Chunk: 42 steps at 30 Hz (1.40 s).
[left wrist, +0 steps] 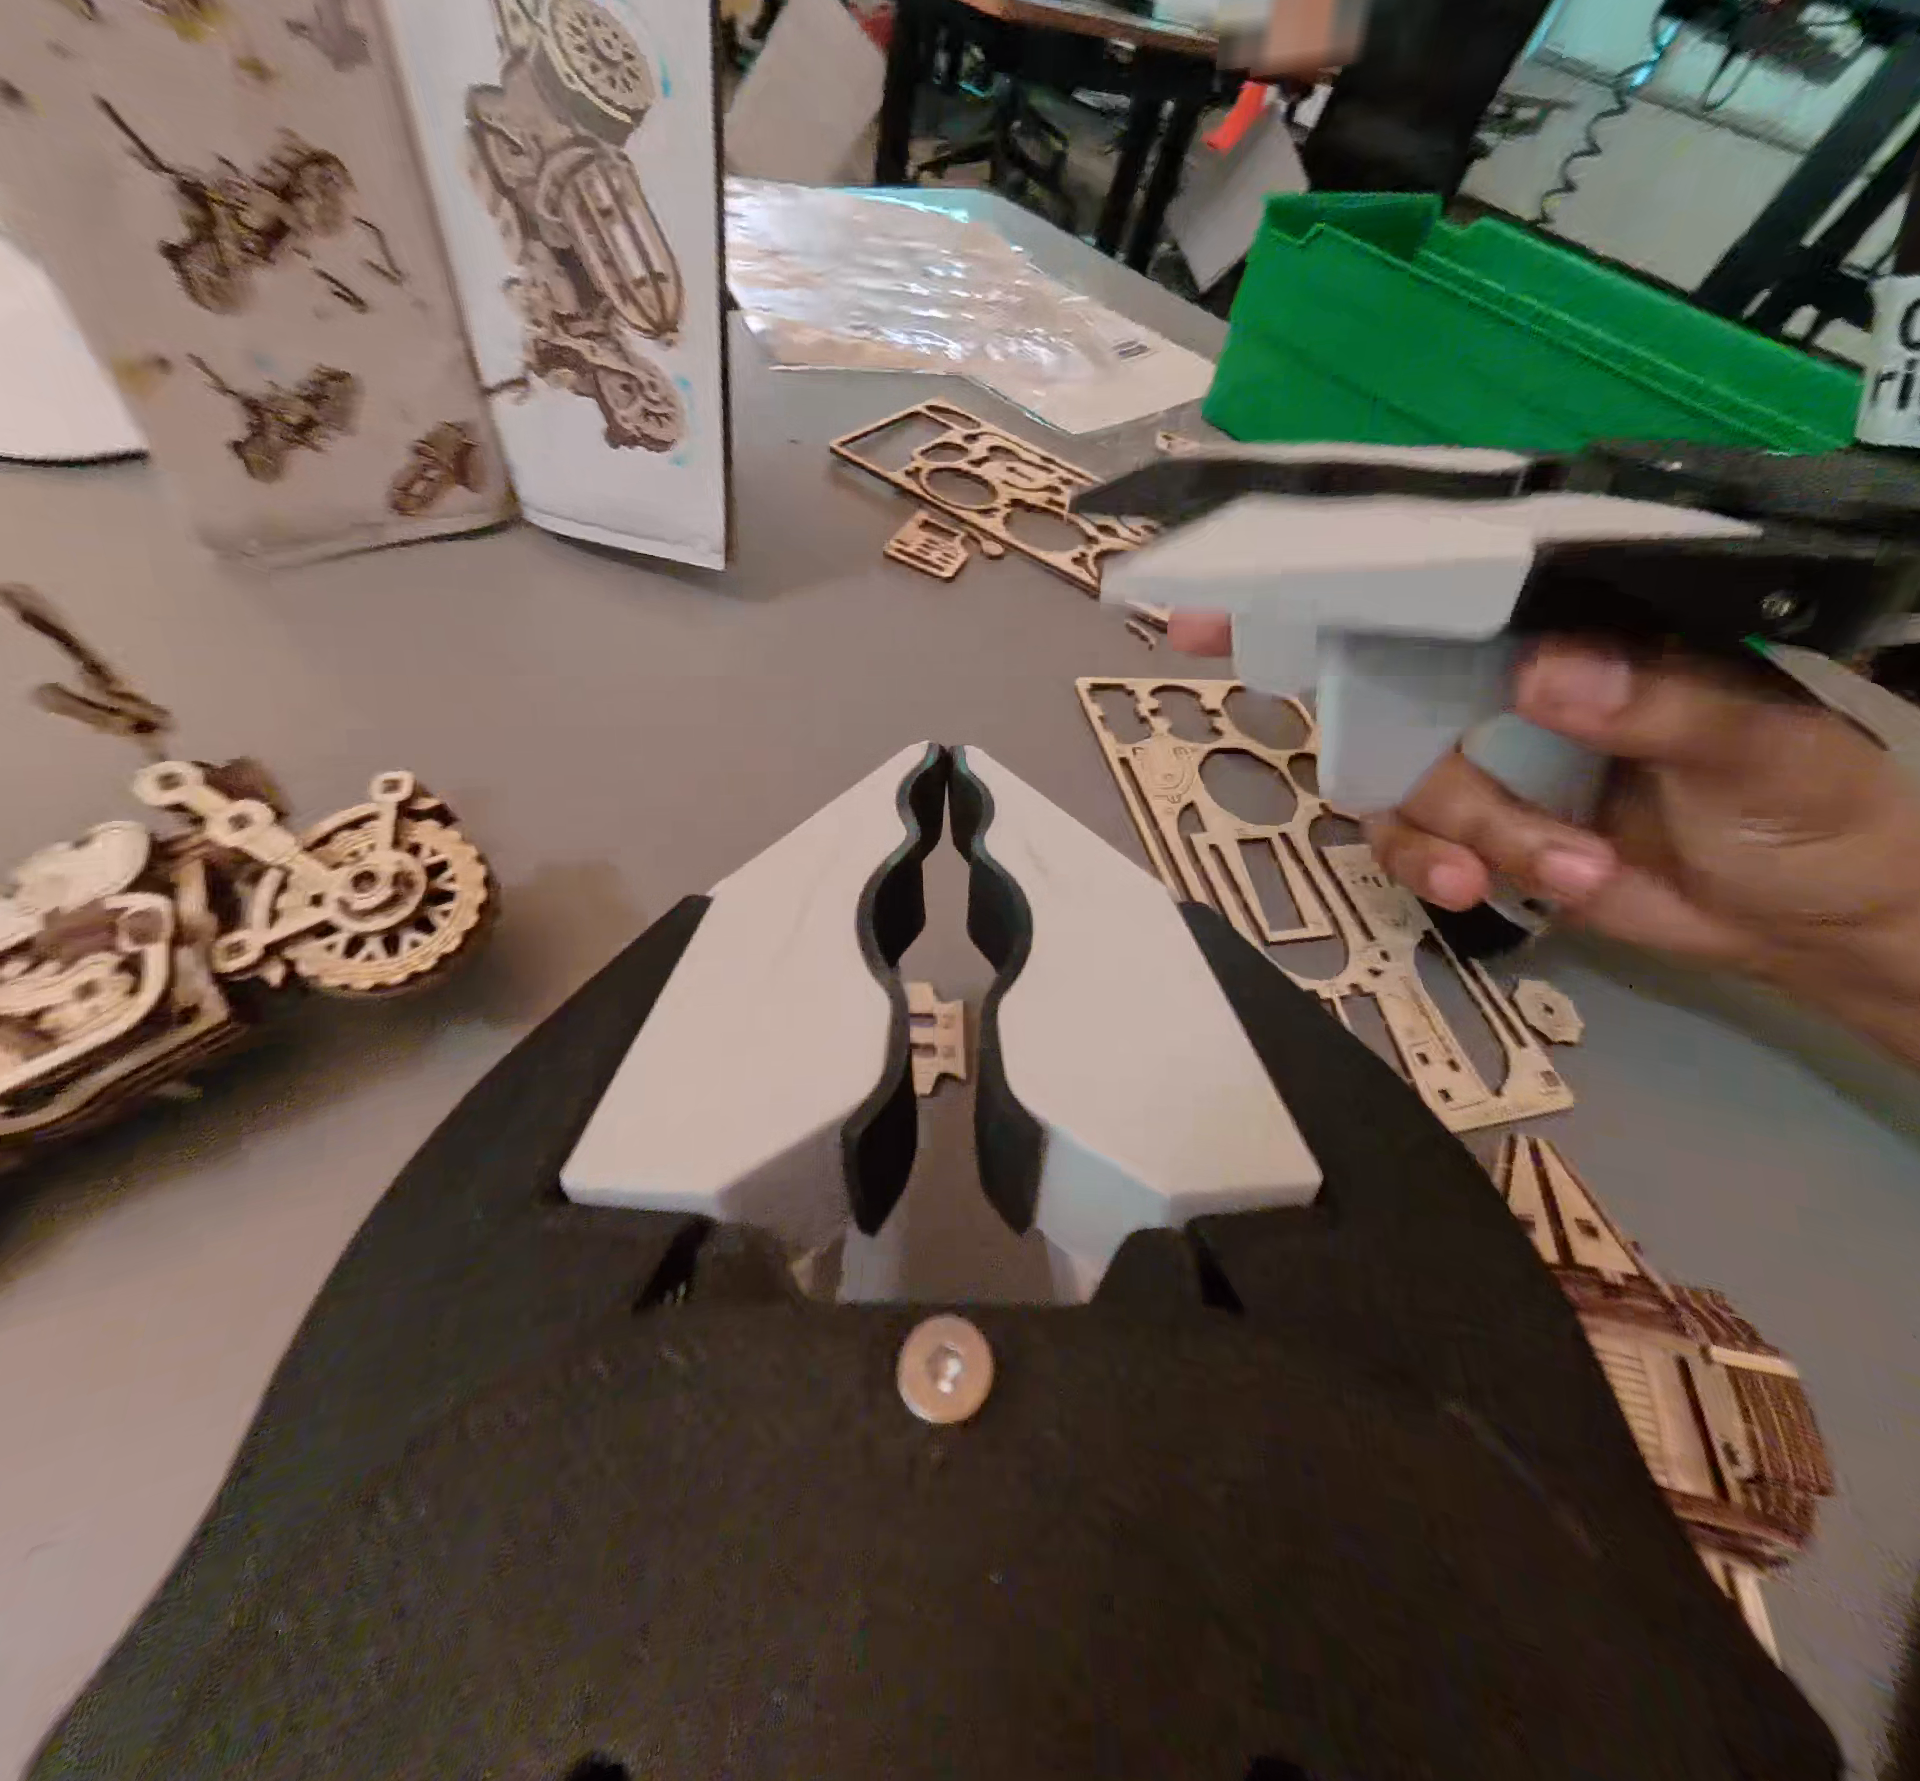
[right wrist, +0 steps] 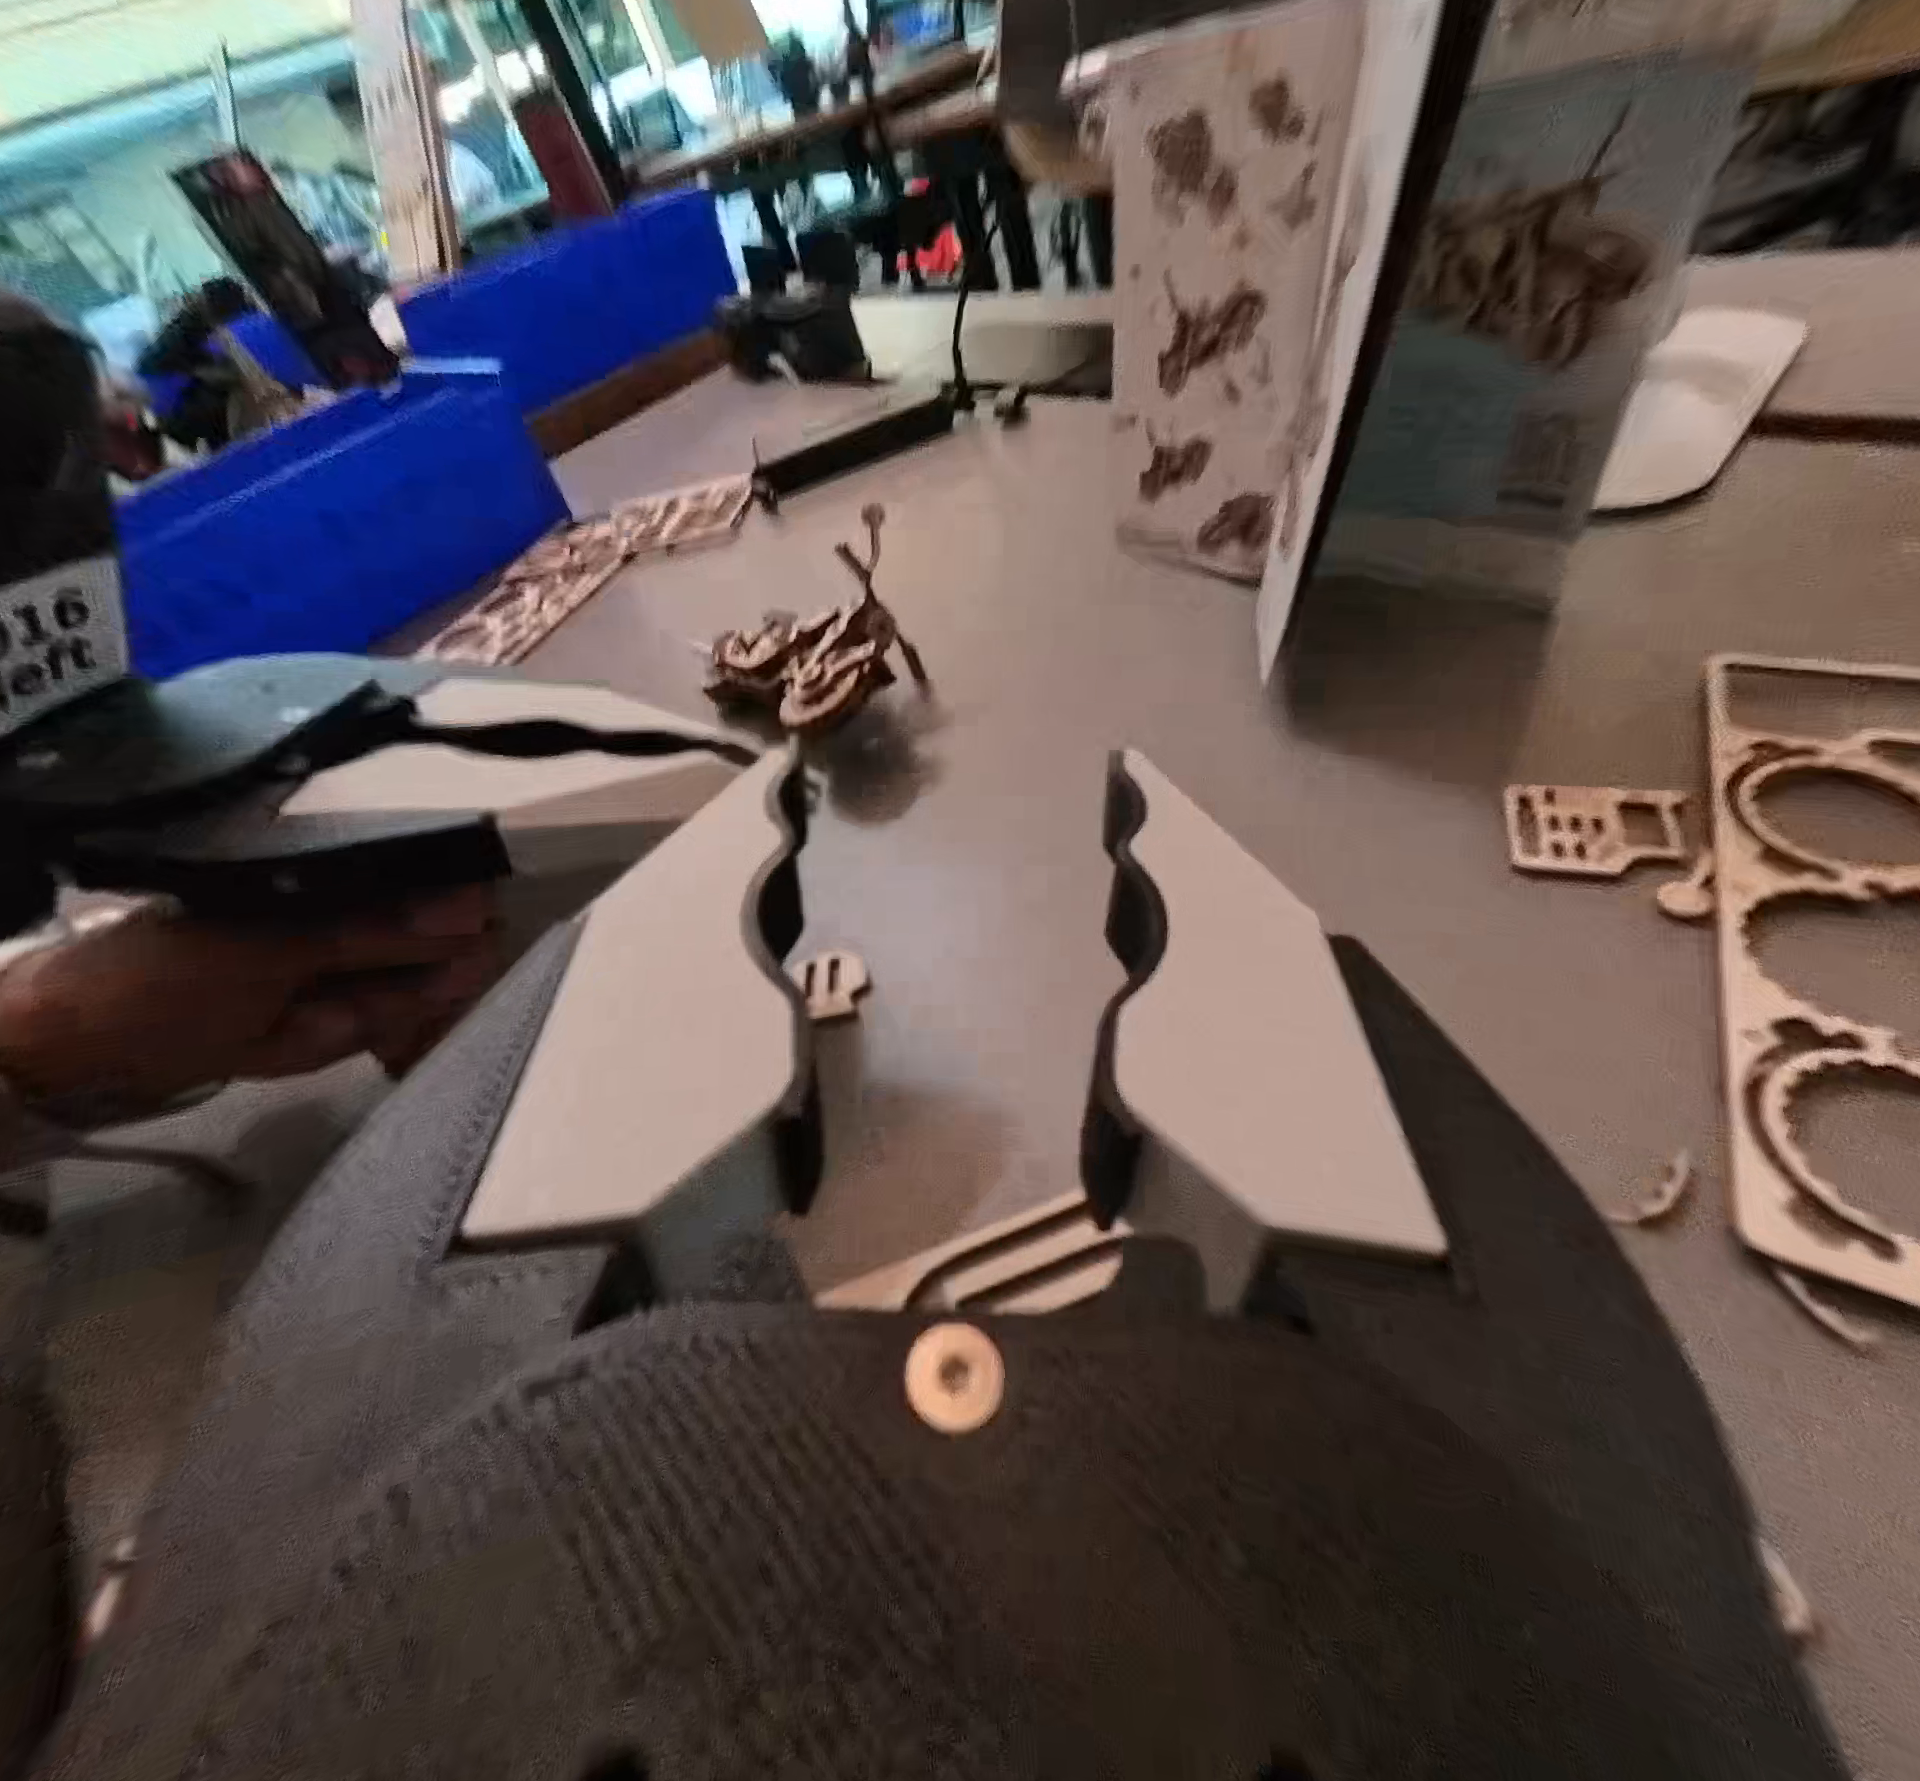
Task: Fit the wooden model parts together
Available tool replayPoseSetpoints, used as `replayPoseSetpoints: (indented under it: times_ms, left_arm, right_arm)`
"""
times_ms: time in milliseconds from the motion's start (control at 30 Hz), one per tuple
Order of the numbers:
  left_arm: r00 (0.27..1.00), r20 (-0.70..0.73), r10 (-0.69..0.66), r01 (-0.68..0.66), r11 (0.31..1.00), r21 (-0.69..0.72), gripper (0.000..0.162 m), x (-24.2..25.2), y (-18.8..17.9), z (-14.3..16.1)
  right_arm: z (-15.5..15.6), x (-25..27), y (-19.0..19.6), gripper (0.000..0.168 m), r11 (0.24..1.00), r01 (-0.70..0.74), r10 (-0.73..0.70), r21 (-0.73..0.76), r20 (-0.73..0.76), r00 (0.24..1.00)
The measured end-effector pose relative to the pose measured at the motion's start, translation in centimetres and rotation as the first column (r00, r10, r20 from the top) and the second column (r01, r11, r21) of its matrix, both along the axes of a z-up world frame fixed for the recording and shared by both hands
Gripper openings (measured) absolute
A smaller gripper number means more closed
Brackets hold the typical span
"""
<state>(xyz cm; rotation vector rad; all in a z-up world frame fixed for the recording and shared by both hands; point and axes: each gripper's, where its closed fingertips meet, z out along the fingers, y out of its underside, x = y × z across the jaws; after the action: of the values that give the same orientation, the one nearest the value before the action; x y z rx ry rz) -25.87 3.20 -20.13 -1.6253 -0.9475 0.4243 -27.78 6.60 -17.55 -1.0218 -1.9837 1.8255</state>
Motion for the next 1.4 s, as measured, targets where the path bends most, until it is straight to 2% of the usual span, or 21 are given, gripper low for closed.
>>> replayPoseSetpoints:
  times_ms: [67,167,300,533,1133,1267,1400]
  left_arm:
    - [1.000,0.011,-0.020,0.019,0.999,0.041,0.000,0.7,-0.1,0.3]
    - [0.998,0.051,-0.021,0.016,0.995,0.095,0.000,0.8,-0.5,0.6]
    - [1.000,0.027,-0.014,0.013,0.999,0.053,0.000,0.8,-1.0,0.4]
    - [1.000,-0.024,-0.001,0.001,1.000,0.009,0.000,1.3,-1.2,0.4]
    - [0.999,0.016,0.037,-0.038,0.996,0.075,0.000,0.4,-2.7,0.4]
    - [0.999,0.015,0.049,-0.050,0.992,0.111,0.000,0.0,-3.6,1.1]
    - [0.998,0.026,0.049,-0.052,0.989,0.141,0.000,-0.1,-4.0,1.1]
  right_arm:
    - [-1.8,0.9,-1.0,0.059,0.995,-0.053,0.048,0.080,0.069,0.996]
    - [-1.7,1.2,-1.6,0.041,0.992,-0.020,0.018,0.126,0.015,1.000]
    - [-2.2,2.1,-2.9,0.031,0.983,-0.063,0.062,0.173,0.011,0.998]
    - [-1.9,1.6,-3.5,0.031,0.987,-0.064,0.064,0.148,0.005,0.998]
    - [-1.7,0.9,-2.8,0.030,0.992,-0.033,0.034,0.122,-0.010,0.999]
    - [0.2,0.2,0.2,0.035,0.992,0.048,-0.047,0.113,-0.015,0.999]
    - [2.2,-0.1,8.6,0.033,0.951,0.276,-0.265,0.138,-0.094,0.960]
